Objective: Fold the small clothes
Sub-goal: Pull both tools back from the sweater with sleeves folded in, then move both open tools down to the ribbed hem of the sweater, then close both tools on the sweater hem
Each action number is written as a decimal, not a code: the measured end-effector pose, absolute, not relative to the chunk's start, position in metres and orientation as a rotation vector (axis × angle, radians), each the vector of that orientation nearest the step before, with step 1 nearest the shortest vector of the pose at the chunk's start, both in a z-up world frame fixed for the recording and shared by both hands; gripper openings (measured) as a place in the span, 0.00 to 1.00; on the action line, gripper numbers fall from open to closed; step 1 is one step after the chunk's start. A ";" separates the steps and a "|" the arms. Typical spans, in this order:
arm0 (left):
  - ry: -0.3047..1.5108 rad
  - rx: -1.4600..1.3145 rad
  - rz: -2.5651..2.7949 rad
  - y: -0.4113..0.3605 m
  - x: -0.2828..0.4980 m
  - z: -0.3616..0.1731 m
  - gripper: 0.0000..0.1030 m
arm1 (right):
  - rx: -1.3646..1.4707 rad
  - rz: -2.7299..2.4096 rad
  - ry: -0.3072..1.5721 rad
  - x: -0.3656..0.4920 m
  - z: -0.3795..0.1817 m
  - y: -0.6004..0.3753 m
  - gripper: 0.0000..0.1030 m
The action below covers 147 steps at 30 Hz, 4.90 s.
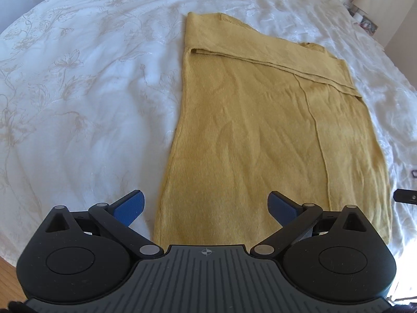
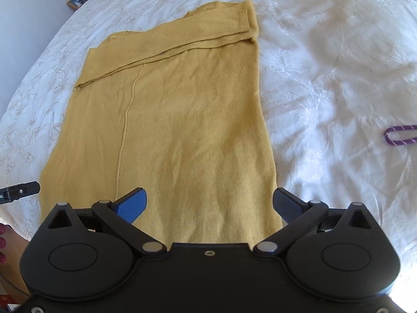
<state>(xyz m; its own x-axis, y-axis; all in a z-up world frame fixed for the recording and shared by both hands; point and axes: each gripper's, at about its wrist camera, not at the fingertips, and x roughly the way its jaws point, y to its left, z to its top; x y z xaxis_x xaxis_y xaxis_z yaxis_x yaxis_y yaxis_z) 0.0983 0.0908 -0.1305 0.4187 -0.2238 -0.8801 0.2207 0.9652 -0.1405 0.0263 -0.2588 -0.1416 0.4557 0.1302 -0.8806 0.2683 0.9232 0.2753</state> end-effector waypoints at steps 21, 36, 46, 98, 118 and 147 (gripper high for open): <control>1.082 -0.009 -0.250 0.096 0.026 -0.133 1.00 | 0.448 -0.057 1.066 -0.035 -0.150 -0.264 0.99; 1.098 0.022 -0.270 0.102 0.030 -0.144 1.00 | 0.442 -0.048 1.095 -0.025 -0.158 -0.263 0.99; 1.119 0.081 -0.348 0.100 0.058 -0.163 1.00 | 0.482 -0.073 1.113 -0.014 -0.169 -0.272 0.99; 1.200 0.060 -0.359 0.097 0.085 -0.195 0.74 | 0.643 0.058 1.179 -0.021 -0.206 -0.305 1.00; 1.196 0.137 -0.352 0.074 0.083 -0.206 0.98 | 0.480 0.053 1.184 -0.011 -0.209 -0.280 1.00; 1.150 -0.040 -0.387 0.119 0.083 -0.166 0.08 | 0.673 0.096 1.127 -0.026 -0.184 -0.294 0.18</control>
<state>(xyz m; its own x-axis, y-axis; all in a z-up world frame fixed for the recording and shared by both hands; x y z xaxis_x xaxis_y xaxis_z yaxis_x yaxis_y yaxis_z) 0.0828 0.1186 -0.1660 0.3501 -0.3187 -0.8808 0.2784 0.9333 -0.2270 -0.0256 -0.2936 -0.1836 0.4471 0.3980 -0.8011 0.2569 0.8007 0.5412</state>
